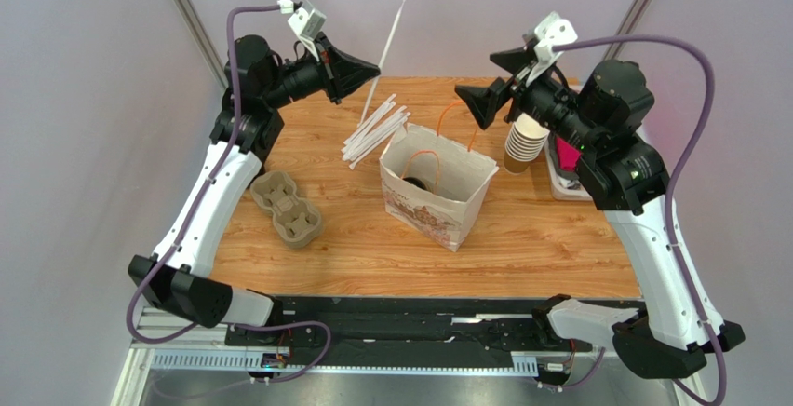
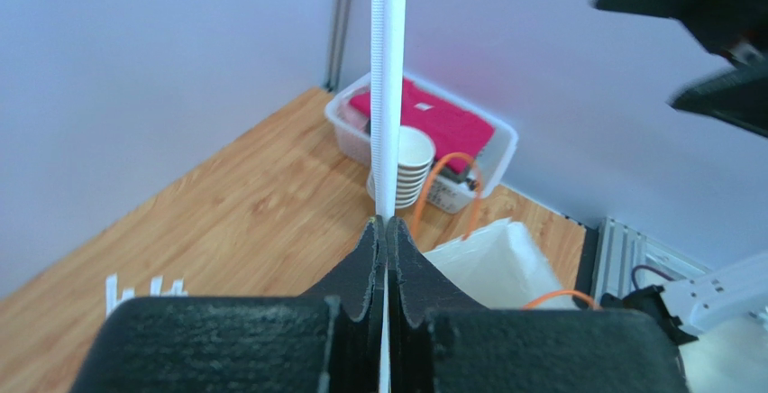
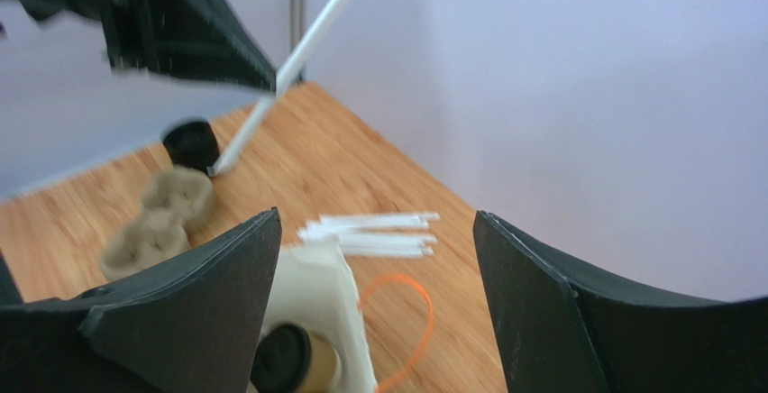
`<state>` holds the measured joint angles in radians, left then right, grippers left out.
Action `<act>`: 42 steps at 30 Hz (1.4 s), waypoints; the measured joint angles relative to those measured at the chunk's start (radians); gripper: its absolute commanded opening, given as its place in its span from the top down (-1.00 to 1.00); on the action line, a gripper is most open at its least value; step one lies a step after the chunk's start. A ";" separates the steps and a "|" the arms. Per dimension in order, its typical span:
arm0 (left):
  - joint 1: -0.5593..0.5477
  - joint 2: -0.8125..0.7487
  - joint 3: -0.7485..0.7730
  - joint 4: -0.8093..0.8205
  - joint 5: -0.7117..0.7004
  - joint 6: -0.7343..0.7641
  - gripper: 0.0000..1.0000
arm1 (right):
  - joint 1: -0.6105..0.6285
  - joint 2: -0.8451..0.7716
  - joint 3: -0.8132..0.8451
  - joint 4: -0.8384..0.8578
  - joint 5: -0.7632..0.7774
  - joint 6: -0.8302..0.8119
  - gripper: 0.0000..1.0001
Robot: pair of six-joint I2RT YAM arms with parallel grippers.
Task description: Pack the takeout coffee
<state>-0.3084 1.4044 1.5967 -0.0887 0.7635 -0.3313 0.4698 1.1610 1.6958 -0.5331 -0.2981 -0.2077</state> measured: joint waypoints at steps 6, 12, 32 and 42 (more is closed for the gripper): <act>-0.127 -0.108 -0.021 0.108 -0.009 0.005 1.00 | 0.000 0.117 0.127 0.176 -0.080 0.252 -0.65; -0.208 -0.152 -0.051 0.150 -0.034 -0.003 1.00 | 0.011 0.195 0.177 0.266 -0.154 0.431 -0.61; -0.277 -0.154 -0.119 0.210 -0.058 -0.116 1.00 | 0.057 0.170 0.161 0.344 -0.222 0.541 0.26; -0.307 -0.155 -0.119 0.164 -0.100 -0.076 -0.49 | 0.066 0.172 0.169 0.317 -0.222 0.535 1.00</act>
<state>-0.6155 1.2491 1.4780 0.0750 0.6640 -0.4072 0.5358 1.3327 1.8645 -0.2161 -0.5198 0.3271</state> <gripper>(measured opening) 0.440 0.018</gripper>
